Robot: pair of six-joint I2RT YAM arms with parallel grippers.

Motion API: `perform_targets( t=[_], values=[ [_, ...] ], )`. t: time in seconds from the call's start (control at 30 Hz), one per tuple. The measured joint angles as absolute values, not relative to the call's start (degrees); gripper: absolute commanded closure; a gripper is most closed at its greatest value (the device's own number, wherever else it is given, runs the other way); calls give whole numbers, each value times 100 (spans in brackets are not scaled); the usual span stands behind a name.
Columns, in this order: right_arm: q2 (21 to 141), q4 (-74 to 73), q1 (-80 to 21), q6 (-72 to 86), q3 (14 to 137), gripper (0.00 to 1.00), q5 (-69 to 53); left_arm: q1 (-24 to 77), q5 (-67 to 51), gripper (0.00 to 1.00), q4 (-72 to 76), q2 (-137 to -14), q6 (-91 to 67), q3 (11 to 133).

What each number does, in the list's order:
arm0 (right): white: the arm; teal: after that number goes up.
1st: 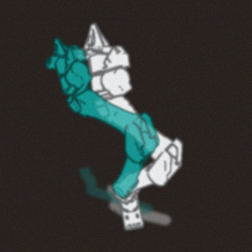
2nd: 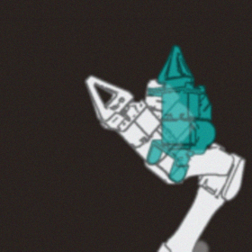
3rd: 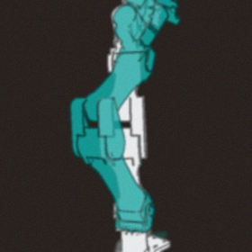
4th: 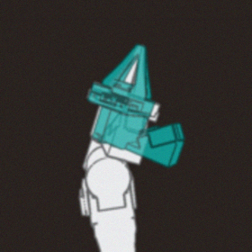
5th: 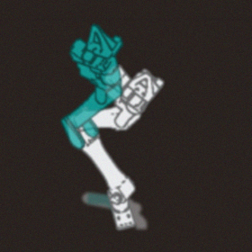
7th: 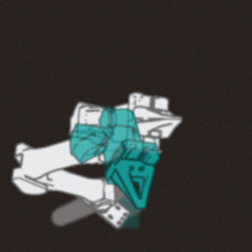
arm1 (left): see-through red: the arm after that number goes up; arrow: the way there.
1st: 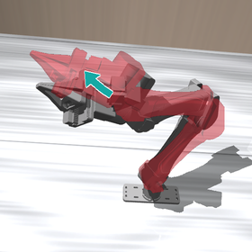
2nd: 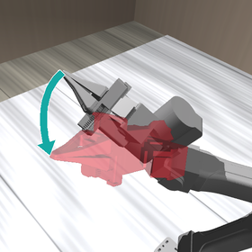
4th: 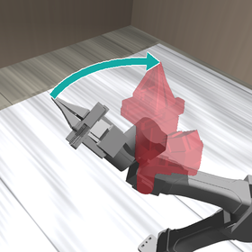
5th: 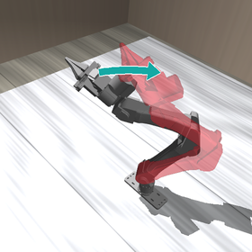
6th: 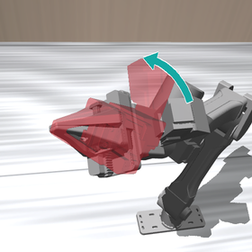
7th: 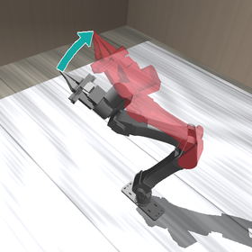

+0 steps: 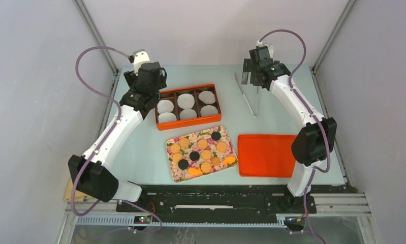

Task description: Pack the cookies

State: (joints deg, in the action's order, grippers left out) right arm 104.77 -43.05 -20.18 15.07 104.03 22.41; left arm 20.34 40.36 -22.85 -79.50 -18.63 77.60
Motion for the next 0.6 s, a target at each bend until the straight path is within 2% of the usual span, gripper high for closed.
perform_targets(
  t=[0.23, 0.6],
  values=[
    [10847, -4425, -1737, 1509, 10595, 1, 1678, 1914, 3723, 15, -2423, -8066, -2029, 7760],
    [12245, -4541, -1267, 1509, 11030, 0, 998, 1859, 3212, 15, -2504, -8315, -2163, 7760]
  ],
)
